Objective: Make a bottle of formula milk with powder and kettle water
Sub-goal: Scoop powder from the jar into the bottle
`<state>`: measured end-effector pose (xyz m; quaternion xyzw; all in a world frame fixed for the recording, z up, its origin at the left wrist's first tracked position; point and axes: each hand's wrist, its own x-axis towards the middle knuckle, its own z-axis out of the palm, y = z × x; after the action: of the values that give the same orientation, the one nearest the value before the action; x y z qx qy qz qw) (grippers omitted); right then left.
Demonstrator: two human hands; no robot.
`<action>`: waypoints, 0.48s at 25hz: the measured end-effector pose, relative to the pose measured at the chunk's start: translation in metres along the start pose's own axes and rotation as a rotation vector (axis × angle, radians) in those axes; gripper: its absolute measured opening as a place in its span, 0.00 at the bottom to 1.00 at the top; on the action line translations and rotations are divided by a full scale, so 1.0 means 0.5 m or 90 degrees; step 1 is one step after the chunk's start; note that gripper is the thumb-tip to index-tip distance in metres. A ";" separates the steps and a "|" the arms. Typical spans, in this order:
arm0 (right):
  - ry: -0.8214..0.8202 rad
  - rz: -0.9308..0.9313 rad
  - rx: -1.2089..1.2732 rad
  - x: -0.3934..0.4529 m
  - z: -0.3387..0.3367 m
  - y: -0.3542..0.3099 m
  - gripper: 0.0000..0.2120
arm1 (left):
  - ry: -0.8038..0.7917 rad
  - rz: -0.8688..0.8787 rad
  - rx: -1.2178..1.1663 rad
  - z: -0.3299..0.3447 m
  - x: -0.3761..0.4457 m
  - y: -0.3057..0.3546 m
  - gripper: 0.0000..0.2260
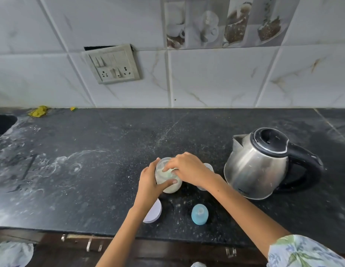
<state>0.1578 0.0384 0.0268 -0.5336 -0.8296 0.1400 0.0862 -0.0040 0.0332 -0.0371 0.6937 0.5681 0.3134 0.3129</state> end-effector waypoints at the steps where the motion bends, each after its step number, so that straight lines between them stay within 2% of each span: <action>1: -0.054 0.001 -0.030 0.004 -0.003 -0.004 0.17 | 0.008 -0.002 -0.019 0.001 0.000 -0.003 0.39; 4: -0.184 -0.013 -0.095 0.003 -0.020 -0.011 0.17 | 0.016 0.015 -0.043 0.008 -0.010 -0.003 0.38; 6: -0.230 -0.014 -0.113 -0.003 -0.030 -0.010 0.16 | 0.024 0.034 -0.038 0.013 -0.022 0.006 0.37; 12: -0.189 0.028 0.032 -0.028 -0.040 0.015 0.17 | 0.014 0.089 -0.016 0.018 -0.038 0.018 0.36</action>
<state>0.1759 0.0315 0.0432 -0.5230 -0.8174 0.2400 -0.0267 0.0053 0.0124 -0.0369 0.7244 0.5175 0.3493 0.2923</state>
